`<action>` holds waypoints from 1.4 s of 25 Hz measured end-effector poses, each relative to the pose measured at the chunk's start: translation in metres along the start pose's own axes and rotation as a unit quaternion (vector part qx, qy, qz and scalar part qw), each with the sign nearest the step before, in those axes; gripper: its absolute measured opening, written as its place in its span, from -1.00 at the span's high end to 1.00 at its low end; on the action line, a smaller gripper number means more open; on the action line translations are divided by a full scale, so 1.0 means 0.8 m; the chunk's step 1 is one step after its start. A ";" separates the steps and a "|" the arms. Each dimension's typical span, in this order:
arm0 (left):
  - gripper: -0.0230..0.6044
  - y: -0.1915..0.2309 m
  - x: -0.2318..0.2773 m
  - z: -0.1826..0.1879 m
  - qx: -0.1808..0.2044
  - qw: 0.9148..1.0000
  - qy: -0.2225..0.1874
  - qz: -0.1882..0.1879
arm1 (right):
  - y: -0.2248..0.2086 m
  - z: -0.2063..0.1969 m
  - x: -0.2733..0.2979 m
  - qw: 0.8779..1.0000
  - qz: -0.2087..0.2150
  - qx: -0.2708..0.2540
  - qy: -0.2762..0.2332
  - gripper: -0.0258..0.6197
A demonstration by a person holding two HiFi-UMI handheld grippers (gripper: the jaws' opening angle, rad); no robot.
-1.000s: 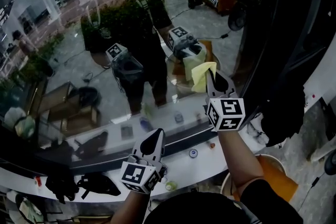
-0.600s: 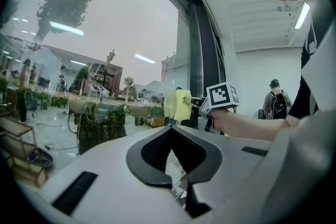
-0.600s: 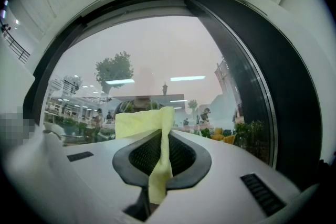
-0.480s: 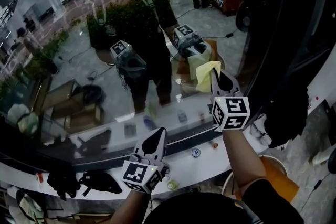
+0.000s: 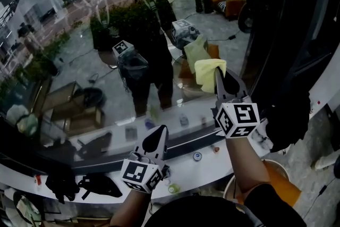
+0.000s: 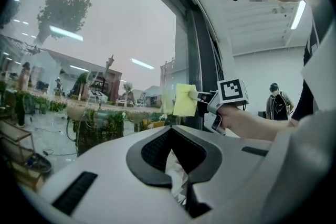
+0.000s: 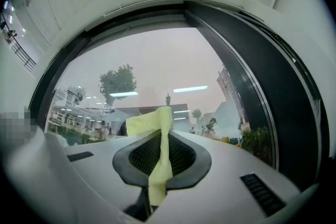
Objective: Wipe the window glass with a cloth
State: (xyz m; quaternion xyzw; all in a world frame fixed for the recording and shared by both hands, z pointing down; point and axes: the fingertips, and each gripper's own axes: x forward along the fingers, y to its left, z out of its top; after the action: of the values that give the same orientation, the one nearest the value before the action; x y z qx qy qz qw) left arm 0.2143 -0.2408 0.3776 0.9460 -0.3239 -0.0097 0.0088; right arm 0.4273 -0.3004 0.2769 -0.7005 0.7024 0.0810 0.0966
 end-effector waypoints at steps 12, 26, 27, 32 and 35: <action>0.91 0.023 -0.027 0.042 -0.012 1.000 -0.028 0.006 | 0.037 0.043 0.038 1.000 -0.015 0.012 -0.002 0.80; 0.91 0.069 -0.091 0.049 -0.004 0.999 -0.032 0.043 | 0.107 0.019 0.055 0.999 -0.014 0.033 0.011 0.80; 0.91 0.069 -0.094 0.049 -0.003 0.999 -0.032 0.042 | 0.111 0.019 0.055 0.999 -0.013 0.035 0.011 0.80; 0.91 0.061 -0.103 0.044 0.000 0.999 -0.027 0.044 | 0.126 0.021 0.055 0.999 -0.003 0.043 0.011 0.80; 0.91 0.066 -0.118 0.041 0.002 0.998 -0.026 0.051 | 0.148 0.020 0.058 0.999 0.004 0.046 0.011 0.80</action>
State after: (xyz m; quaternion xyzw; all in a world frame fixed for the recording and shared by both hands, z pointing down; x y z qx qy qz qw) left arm 0.1067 -0.2249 0.3472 0.9278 -0.3716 -0.0329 -0.0007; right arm 0.3094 -0.3405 0.2474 -0.6931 0.7095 0.0419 0.1207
